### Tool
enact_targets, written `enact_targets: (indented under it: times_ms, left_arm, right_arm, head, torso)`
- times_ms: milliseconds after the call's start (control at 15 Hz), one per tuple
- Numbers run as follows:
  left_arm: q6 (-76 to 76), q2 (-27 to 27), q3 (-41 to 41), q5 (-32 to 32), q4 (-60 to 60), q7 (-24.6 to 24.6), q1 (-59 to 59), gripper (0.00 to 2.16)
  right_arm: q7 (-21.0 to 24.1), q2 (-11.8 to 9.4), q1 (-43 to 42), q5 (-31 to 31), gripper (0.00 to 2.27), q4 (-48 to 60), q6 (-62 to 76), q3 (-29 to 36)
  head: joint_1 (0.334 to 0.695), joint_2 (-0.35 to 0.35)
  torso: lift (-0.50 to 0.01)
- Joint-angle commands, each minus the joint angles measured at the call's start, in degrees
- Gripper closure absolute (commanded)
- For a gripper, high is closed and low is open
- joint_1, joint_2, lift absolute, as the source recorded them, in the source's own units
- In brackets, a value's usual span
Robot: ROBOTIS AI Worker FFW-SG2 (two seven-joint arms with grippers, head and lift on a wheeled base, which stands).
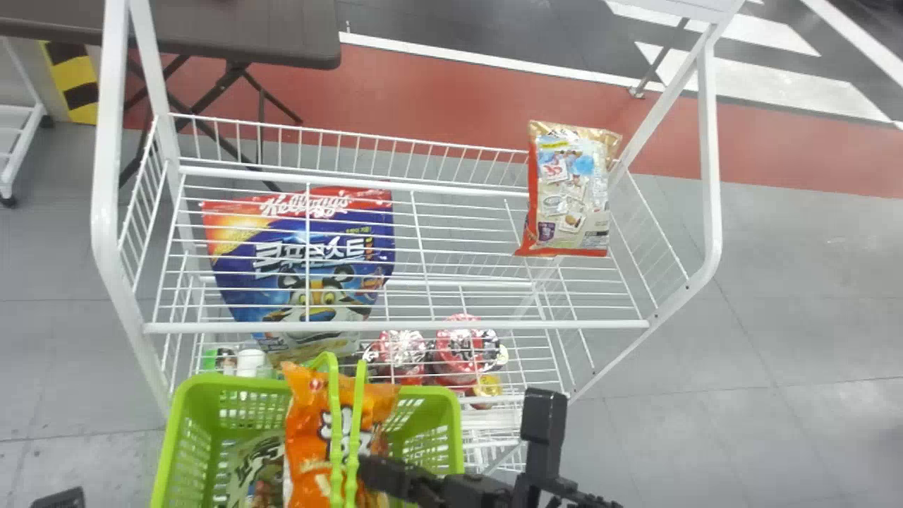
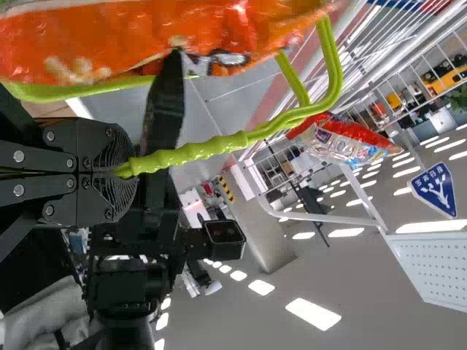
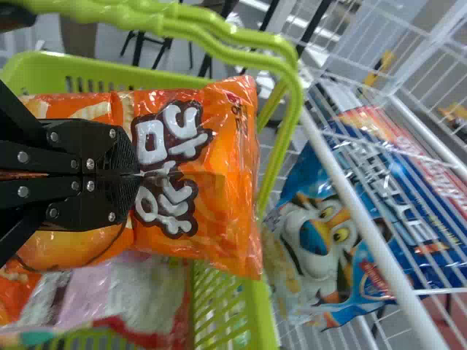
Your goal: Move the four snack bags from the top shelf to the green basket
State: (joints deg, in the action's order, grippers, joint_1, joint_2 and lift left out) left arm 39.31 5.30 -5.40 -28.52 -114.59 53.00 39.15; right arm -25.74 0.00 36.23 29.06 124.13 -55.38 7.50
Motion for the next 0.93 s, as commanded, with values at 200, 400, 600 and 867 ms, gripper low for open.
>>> enact_targets:
  times_ms: [200, 400, 600, 867]
  left_arm:
    - [-0.15, 0.24, -0.49, 0.13, -0.45, 0.0, 0.22, 1.78]
    - [-0.15, 0.15, -0.49, 0.48, -0.72, -0.18, 0.4, 1.78]
    - [-0.15, 0.15, -0.49, 0.48, -0.63, -0.27, 0.4, 1.78]
    - [-0.15, 0.06, -0.4, 0.48, -0.63, -0.27, 0.4, 1.78]
  right_arm:
    - [-0.01, 0.05, -0.02, -0.76, 1.89, -0.56, -0.48, 0.41]
    - [-0.01, 0.05, 0.51, -3.31, 0.0, 1.11, -4.34, 0.68]
    - [0.26, 0.05, 2.18, -6.39, 0.06, 3.83, -4.34, 0.94]
    - [2.89, 0.05, 2.53, -8.76, 0.06, 5.24, -1.88, 3.05]
  head:
    - [0.695, -0.291]
    - [0.695, -0.308]
    - [0.695, -0.338]
    - [0.695, -0.35]
  torso:
    - [0.0]
    - [0.0]
    - [0.0]
    - [0.0]
